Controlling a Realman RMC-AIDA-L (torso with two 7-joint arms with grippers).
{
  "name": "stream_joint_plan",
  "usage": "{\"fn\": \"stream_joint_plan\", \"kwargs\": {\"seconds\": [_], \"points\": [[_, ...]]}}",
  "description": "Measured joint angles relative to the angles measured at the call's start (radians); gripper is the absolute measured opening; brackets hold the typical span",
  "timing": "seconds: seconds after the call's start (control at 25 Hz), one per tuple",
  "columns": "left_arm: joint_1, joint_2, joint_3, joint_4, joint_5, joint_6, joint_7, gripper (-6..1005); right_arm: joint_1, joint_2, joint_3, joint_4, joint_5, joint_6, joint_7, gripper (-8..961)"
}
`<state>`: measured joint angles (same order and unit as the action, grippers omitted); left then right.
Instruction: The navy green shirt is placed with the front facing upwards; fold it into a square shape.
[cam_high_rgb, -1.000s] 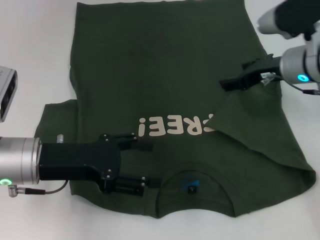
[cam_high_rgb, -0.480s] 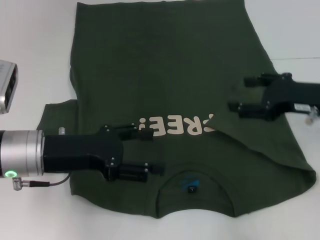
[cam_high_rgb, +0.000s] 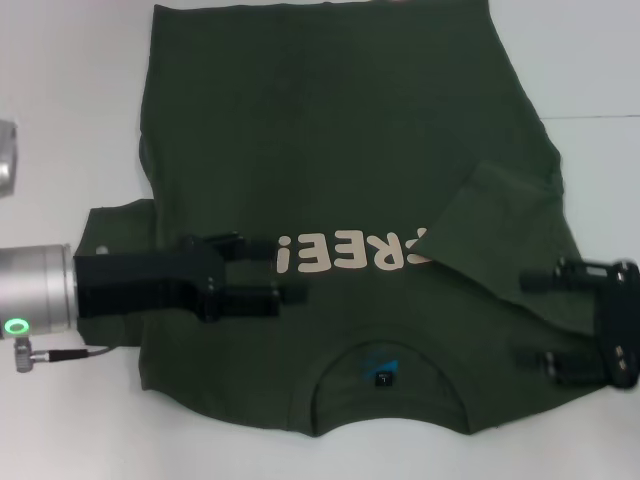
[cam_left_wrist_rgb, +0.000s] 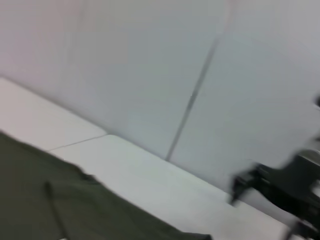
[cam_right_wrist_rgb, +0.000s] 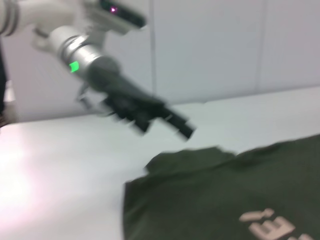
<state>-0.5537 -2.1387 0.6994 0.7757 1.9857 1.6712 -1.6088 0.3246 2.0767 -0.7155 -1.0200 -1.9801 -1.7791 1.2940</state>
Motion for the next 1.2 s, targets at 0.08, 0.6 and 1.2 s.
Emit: {"fn": "stream_joint_plan", "kwargs": {"seconds": [0.08,0.6,1.2], "points": [[0.005,0.006,-0.032,0.007,0.011,-0.018,-0.059,918,-0.004,-0.002,0.008,-0.006,-0.034,-0.041,0.009,848],[0.042,0.005,-0.084,0.174,0.276,-0.135,-0.441,918,-0.035,0.004,0.034,-0.006,-0.1,-0.162,-0.055,849],[0.039,0.01,-0.085,0.409,0.563,-0.184,-0.954,917,0.017,0.014,0.047,0.073,-0.129,-0.149,-0.069,847]]}}
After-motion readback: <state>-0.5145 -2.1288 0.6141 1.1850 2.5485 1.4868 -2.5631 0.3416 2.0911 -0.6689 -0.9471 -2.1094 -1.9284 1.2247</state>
